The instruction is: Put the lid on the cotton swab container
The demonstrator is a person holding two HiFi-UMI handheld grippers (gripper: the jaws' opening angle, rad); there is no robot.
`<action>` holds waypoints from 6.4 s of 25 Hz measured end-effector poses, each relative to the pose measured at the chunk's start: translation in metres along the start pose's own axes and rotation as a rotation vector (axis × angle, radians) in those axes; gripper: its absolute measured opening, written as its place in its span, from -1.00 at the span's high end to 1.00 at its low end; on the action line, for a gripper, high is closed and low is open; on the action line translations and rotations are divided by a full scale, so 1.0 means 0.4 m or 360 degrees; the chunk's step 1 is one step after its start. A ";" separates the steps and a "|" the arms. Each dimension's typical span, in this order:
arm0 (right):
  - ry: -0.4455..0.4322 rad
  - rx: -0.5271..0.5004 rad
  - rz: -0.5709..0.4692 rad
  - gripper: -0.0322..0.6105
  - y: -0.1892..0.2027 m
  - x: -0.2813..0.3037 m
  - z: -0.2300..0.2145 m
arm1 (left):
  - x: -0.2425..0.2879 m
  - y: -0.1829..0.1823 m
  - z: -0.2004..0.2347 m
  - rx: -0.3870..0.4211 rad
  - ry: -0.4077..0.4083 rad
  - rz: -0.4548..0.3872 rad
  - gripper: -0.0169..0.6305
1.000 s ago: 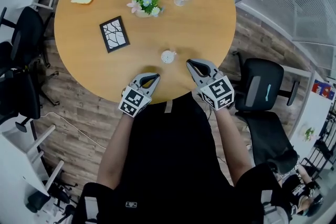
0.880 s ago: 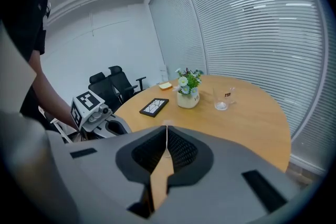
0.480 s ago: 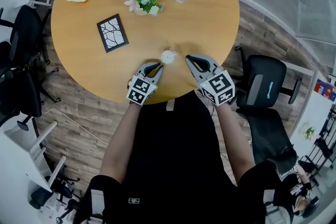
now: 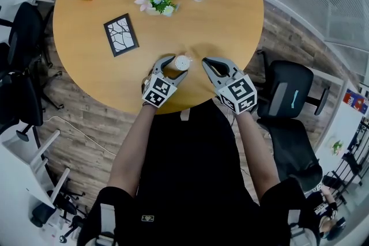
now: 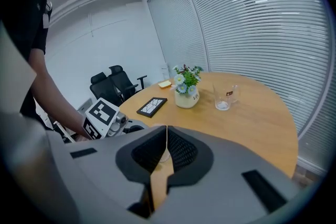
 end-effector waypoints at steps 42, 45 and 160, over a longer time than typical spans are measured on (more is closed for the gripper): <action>-0.0267 -0.0012 0.0181 0.88 0.048 0.122 0.070 | 0.039 -0.018 -0.010 0.0098 0.0010 -0.0037 0.12; -0.0273 -0.0005 0.0198 0.88 0.054 0.134 0.075 | 0.037 -0.018 -0.012 0.0097 0.0012 -0.0035 0.12; -0.0398 -0.0608 0.0572 0.53 0.058 0.203 0.045 | 0.045 -0.012 -0.030 0.0178 0.0036 -0.0013 -0.02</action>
Point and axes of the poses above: the fingertips, and each gripper's own axes: x forward along the fingers, z to its left, y out of its underside, the point moved 6 cm from there along -x, backward along the fingers, and after that the axes turned 14 degrees about -y, right-handed, at the moved point
